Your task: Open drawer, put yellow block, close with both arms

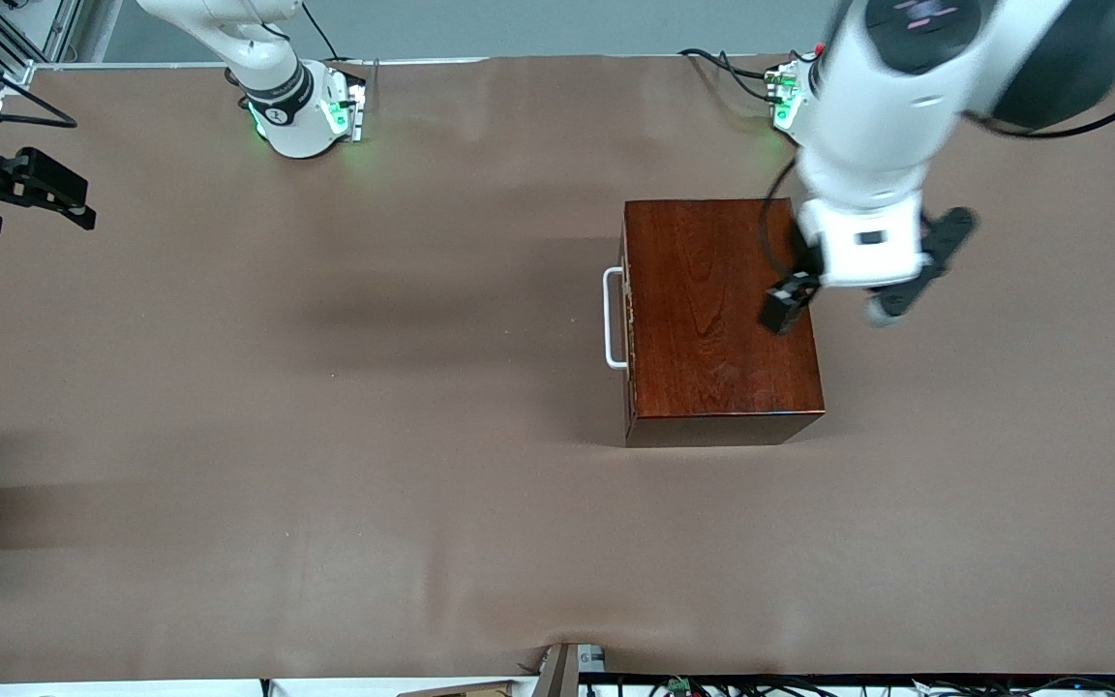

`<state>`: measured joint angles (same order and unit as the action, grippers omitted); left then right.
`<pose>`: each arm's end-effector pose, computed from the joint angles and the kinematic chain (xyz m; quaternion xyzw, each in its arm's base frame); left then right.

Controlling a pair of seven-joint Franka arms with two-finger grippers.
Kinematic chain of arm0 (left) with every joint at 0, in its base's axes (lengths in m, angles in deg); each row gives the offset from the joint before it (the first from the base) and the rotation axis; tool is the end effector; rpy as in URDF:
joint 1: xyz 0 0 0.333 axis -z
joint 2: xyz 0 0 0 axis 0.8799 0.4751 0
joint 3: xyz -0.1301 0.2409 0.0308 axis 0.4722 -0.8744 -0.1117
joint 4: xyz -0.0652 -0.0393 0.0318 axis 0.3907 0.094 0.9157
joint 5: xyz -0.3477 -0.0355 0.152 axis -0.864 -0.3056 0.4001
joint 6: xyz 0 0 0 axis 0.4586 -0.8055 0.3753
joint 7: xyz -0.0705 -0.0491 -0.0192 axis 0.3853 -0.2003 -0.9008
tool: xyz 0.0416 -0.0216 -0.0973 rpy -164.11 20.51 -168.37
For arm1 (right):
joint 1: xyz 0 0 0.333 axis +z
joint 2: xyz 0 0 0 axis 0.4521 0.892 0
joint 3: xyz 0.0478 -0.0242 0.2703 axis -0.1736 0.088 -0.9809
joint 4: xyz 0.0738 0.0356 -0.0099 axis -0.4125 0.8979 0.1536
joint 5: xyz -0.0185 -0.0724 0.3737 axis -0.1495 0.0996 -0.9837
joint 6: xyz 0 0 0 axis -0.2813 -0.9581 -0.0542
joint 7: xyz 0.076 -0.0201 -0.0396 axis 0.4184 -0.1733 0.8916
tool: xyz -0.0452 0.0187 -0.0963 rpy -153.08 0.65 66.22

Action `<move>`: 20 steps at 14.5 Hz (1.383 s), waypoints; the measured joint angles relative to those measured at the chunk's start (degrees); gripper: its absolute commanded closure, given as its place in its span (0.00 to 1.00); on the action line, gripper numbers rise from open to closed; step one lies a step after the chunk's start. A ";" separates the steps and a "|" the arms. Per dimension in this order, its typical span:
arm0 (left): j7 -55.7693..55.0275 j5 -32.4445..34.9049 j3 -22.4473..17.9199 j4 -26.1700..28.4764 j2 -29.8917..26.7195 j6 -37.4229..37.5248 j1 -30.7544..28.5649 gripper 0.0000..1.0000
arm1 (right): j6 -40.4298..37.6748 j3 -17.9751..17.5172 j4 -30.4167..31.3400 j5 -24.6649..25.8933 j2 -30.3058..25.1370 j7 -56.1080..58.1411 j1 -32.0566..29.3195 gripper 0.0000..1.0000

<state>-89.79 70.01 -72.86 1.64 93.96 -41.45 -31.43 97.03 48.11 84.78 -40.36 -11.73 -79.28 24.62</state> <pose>0.5437 -0.2400 0.5579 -0.9333 -0.3528 -0.0531 0.0405 0.5215 0.0141 0.6262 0.9991 0.0350 -0.0226 0.0073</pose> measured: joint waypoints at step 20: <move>58.85 -1.91 7.70 4.46 -12.48 10.90 -27.70 0.00 | 0.00 0.00 0.00 -0.01 0.00 0.00 -0.01 0.00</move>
<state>-30.94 68.10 -65.16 6.10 81.48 -30.55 -59.13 97.03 48.11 84.78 -40.37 -11.73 -79.28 24.61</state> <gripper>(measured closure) 0.000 0.000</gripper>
